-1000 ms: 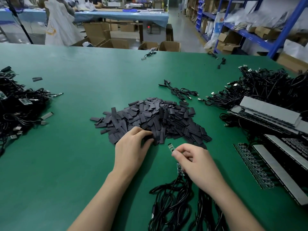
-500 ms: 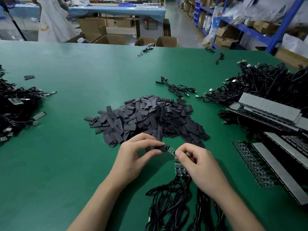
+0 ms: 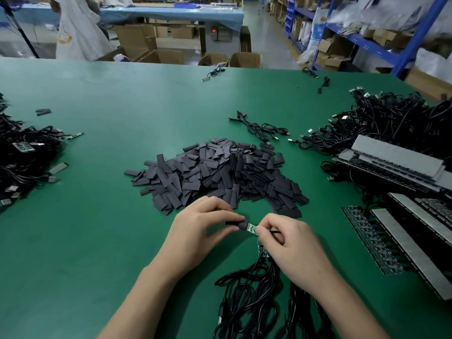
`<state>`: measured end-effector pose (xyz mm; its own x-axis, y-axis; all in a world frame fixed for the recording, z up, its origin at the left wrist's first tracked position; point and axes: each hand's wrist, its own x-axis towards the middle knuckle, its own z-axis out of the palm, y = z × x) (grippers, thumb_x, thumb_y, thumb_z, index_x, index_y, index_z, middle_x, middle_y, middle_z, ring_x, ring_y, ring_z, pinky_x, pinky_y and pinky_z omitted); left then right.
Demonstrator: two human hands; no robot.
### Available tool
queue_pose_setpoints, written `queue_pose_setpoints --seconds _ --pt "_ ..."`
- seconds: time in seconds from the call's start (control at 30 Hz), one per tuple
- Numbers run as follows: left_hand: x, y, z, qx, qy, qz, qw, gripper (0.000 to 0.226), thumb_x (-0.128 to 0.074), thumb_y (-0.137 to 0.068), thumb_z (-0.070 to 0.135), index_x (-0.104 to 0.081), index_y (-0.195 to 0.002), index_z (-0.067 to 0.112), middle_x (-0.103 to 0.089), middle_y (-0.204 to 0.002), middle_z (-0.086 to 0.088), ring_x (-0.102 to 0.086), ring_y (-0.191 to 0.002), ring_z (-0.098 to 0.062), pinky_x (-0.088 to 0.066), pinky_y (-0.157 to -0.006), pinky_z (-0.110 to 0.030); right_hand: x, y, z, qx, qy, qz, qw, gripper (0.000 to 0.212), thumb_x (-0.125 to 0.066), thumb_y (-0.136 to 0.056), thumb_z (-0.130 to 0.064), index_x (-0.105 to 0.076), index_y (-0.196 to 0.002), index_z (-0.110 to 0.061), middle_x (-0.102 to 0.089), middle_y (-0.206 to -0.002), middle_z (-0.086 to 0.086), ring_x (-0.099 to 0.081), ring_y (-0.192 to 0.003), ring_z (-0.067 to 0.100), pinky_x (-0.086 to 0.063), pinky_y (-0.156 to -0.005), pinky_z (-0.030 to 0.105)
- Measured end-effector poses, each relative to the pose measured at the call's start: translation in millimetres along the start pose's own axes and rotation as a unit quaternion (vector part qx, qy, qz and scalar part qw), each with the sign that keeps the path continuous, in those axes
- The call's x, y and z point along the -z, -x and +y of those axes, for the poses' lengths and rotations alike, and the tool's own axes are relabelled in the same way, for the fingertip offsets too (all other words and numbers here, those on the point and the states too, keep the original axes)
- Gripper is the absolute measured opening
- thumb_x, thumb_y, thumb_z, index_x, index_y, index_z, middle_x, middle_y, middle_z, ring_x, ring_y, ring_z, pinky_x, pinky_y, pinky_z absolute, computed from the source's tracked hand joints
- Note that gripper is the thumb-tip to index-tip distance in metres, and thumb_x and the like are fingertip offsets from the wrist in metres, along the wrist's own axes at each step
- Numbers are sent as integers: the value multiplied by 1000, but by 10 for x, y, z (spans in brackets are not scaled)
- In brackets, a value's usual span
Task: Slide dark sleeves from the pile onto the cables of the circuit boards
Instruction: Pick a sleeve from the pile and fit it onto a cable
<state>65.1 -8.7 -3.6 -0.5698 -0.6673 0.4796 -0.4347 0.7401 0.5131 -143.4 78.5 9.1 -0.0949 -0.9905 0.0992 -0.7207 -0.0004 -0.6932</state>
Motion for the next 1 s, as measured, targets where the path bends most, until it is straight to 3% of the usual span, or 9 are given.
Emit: queue_pose_setpoints --seconds 0.1,0.27,0.57,0.77,1.0 --pt "18 1 8 -44 -55 -3 998 16 -74 -93 37 -78 -108 33 -64 -105 17 -59 -96 -8 -52 -80 -26 -2 -3 11 -4 14 -4 1000 28 -60 -99 -36 -55 -72 -31 -54 -65 -32 -52 -60 0 -37 -59 15" --pt "42 -9 45 -59 -63 -21 996 17 -71 -94 40 -78 -108 36 -61 -99 17 -55 -91 -7 -50 -76 -24 18 2 41 -7 24 -11 1000 29 -56 -102 -40 -56 -75 -29 -55 -70 -26 -50 -62 6 -31 -53 22" --pt "36 -1 59 -23 -31 -48 998 17 -71 -94 39 -77 -109 34 -61 -101 19 -55 -98 -6 -50 -83 -25 21 8 44 -2 32 -27 999 30 -52 -104 -40 -54 -76 -29 -55 -75 -30 -50 -64 4 -33 -54 21" --pt "46 0 84 -10 -3 -56 998 17 -71 -95 38 -77 -110 33 -61 -103 21 -57 -101 -3 -50 -86 -26 46 -6 69 -9 6 -19 1000 32 -52 -104 -39 -55 -75 -25 -54 -67 -22 -47 -59 6 -31 -53 21" --pt "34 3 122 20 23 -61 998 16 -75 -93 32 -78 -109 31 -62 -104 19 -63 -92 -1 -55 -81 -29 36 -6 69 -6 11 -29 1000 33 -52 -103 -40 -54 -73 -27 -55 -68 -26 -48 -59 4 -34 -54 19"
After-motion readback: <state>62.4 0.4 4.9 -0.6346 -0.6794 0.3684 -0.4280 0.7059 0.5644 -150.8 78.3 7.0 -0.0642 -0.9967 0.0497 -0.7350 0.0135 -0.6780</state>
